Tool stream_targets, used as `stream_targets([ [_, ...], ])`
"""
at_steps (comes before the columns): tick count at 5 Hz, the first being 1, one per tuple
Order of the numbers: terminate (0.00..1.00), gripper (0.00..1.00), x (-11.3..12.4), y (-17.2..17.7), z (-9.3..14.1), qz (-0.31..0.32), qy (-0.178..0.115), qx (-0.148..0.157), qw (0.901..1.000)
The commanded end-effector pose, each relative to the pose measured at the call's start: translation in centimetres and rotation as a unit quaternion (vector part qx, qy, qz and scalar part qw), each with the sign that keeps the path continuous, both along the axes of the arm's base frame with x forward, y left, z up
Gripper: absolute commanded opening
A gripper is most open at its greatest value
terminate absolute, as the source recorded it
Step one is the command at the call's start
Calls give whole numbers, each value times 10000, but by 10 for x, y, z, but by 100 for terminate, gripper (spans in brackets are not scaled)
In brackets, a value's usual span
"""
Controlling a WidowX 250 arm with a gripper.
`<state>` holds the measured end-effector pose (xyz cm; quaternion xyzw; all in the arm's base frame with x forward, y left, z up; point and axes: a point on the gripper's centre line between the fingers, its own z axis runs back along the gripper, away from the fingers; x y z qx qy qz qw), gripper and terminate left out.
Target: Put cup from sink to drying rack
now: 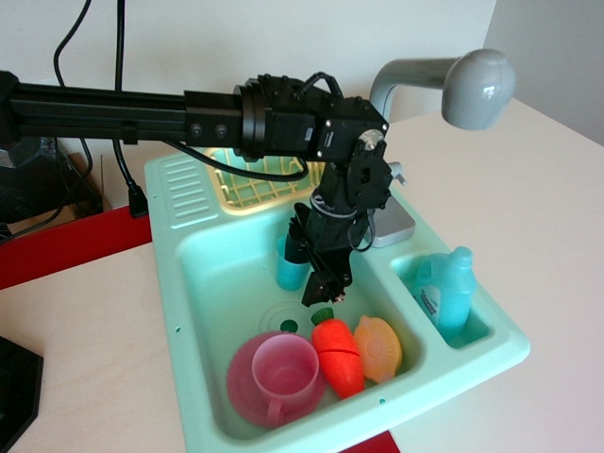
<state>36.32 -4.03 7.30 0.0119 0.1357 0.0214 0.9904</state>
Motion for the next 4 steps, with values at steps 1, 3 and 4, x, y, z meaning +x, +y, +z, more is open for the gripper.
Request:
stream_targets([
  [1,0,0,2,1,22,94,-431,18,9990],
  [3,0,0,-5,10,37,202,-681,34,9975],
  [4,0,0,6,27,84,283,-1159,38,9929],
])
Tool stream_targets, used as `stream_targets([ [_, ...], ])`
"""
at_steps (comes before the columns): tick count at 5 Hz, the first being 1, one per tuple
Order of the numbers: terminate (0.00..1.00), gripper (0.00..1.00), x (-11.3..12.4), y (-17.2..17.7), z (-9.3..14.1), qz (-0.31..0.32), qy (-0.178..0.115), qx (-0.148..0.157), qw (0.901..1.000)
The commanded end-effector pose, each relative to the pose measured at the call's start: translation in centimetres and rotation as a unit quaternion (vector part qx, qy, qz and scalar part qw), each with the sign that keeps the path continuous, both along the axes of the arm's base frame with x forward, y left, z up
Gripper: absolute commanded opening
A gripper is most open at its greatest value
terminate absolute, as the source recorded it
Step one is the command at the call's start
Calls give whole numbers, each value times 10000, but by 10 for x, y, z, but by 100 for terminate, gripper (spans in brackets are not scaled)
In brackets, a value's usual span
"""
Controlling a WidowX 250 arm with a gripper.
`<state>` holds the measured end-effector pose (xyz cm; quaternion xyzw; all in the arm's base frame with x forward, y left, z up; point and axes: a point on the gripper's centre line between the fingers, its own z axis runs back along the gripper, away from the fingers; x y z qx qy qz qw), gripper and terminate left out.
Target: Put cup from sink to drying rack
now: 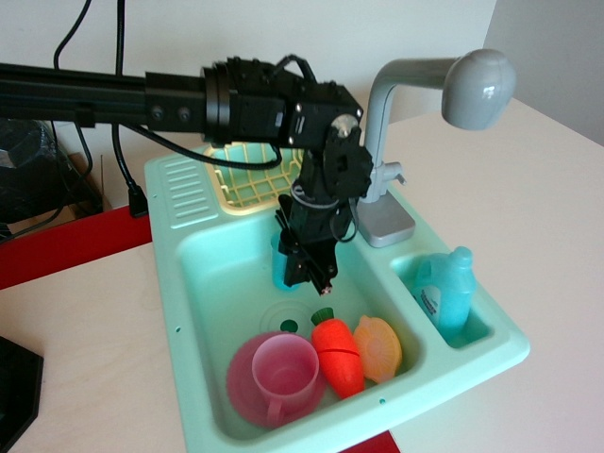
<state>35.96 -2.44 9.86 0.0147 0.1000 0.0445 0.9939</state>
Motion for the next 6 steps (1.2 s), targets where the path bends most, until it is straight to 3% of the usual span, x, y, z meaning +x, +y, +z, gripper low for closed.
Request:
stream_targets([
  [1,0,0,23,21,101,117,-1225,60,9924],
  [2,0,0,30,50,119,397,-1330,181,9902],
  [4,0,0,26,132,83,1086,-889,591,9883],
  [6,0,0,19,152,47,1263,-616,492,9889],
])
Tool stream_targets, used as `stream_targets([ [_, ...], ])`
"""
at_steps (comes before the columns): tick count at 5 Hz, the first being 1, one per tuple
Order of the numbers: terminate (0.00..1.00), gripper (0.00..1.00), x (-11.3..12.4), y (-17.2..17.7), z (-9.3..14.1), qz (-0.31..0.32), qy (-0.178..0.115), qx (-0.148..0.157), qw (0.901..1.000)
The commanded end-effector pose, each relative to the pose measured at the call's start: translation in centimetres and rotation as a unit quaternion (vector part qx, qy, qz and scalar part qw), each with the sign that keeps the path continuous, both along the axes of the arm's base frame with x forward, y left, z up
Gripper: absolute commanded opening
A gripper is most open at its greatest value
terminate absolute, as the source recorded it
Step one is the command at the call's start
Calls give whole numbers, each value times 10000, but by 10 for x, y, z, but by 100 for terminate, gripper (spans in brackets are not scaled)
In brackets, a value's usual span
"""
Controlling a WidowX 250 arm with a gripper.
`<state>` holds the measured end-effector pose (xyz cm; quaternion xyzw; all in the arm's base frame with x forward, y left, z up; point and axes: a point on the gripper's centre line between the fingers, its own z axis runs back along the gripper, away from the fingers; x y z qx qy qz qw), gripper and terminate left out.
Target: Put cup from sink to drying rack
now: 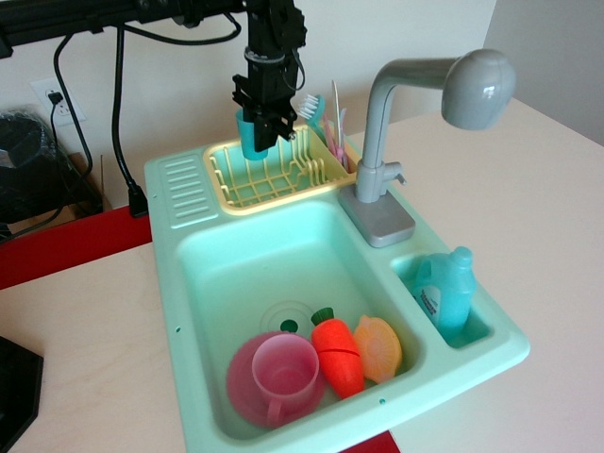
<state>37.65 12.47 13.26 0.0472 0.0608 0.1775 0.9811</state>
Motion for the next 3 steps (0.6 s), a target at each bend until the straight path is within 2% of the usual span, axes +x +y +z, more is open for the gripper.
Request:
stream_targets([
  [1,0,0,2,-8,-7,-105,-138,-199,9997],
  [2,0,0,3,-14,-16,-132,-76,-150,9998],
  [3,0,100,3,-16,-19,-129,-118,-267,9995],
])
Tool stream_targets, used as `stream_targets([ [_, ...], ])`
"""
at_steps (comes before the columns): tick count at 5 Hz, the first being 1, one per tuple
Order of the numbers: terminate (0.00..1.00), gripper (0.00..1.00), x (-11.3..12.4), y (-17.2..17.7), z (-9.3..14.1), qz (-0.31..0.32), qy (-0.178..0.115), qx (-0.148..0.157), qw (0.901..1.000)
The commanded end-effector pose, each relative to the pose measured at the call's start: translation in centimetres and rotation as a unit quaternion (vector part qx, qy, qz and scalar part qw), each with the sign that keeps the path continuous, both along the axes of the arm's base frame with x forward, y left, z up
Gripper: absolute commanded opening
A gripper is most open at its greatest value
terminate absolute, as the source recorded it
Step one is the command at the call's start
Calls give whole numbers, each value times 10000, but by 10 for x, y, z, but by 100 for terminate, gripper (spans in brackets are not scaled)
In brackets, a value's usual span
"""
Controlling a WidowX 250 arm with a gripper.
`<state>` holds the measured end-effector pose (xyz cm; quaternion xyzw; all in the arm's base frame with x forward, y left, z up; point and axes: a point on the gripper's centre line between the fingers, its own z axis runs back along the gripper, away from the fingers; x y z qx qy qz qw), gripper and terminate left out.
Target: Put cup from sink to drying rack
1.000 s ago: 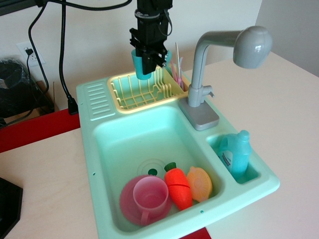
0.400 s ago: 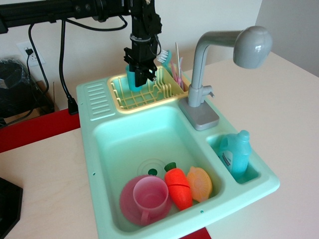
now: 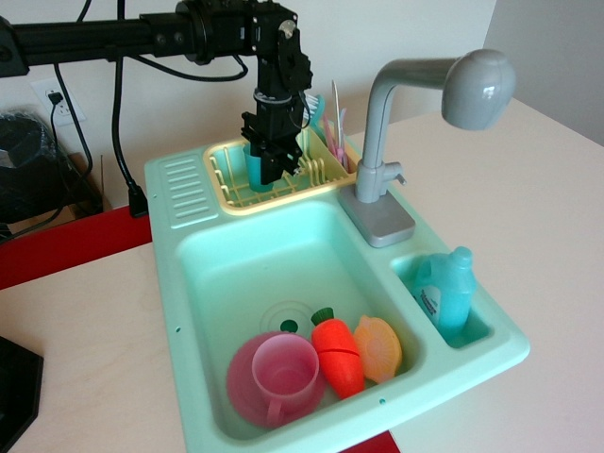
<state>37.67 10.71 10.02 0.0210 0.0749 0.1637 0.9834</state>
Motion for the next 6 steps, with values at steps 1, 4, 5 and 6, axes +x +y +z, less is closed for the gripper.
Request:
stream_targets([
  [1,0,100,4,-2,17,-3,-279,-41,9996],
  [4,0,100,18,-27,69,-346,-689,218,9968],
  [5,0,100,22,-48,90,-592,-869,251,9941],
  [6,100,100,22,-97,92,-1217,-877,100,9886],
])
